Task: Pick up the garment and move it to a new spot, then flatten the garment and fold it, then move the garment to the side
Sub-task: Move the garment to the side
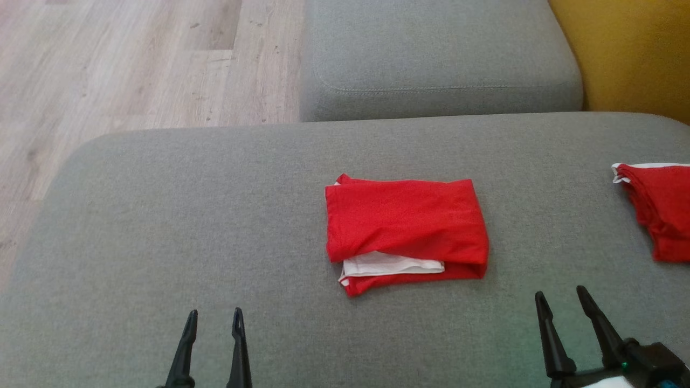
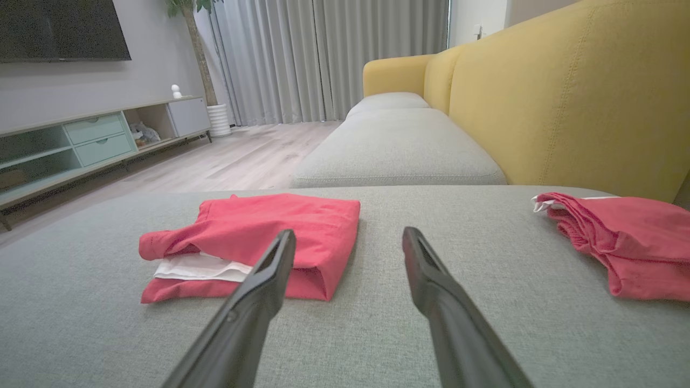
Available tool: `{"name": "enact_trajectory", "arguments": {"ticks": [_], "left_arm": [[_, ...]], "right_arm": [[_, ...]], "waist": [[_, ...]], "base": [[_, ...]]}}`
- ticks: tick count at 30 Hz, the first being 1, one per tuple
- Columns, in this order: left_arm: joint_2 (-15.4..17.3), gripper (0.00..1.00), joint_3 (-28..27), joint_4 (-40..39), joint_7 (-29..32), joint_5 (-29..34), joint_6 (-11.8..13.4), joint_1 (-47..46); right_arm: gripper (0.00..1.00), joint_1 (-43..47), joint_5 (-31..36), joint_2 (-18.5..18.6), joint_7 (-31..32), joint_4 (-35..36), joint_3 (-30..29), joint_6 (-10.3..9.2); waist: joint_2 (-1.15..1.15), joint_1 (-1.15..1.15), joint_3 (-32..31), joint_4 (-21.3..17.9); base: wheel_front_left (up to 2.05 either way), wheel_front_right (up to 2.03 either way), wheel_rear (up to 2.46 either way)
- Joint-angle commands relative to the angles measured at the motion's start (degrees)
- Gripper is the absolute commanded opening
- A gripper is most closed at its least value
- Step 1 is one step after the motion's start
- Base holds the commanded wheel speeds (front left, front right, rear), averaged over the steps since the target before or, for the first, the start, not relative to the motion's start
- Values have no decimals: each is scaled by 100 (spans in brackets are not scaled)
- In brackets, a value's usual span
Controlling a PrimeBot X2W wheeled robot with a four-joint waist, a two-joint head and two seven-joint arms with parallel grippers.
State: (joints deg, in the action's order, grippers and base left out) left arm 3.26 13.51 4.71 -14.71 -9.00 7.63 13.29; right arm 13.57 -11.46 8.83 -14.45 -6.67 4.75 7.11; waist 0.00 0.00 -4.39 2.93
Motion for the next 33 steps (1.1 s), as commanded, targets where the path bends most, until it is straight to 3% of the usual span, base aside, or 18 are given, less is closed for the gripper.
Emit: {"name": "enact_trajectory", "arguments": {"ticks": [1,10,17,25,33], "left_arm": [[-38,100,-166,-155,-29,41,17,-161],[-38,100,-108,-384,-29,259,106,-256],[-38,100,-93,-602,-29,310,285,-350],[-38,100,49,-768,-29,381,385,-685],[-38,100,227,-763,-29,587,389,-922]], "right_arm": [[100,-135,76,148,-54,126,102,37],[100,-467,-128,287,-54,-365,260,37],[100,-1231,-891,479,57,-1293,615,37],[100,-2652,-2330,803,1250,-2037,794,37],[100,-3311,-3403,899,2281,-2533,1190,37]], "waist": [[0,0,20,29],[0,0,320,197],[0,0,640,327],[0,0,1202,518],[0,0,1486,665]], "base": [[0,0,0],[0,0,0],[0,0,0],[0,0,0],[0,0,0]]}}
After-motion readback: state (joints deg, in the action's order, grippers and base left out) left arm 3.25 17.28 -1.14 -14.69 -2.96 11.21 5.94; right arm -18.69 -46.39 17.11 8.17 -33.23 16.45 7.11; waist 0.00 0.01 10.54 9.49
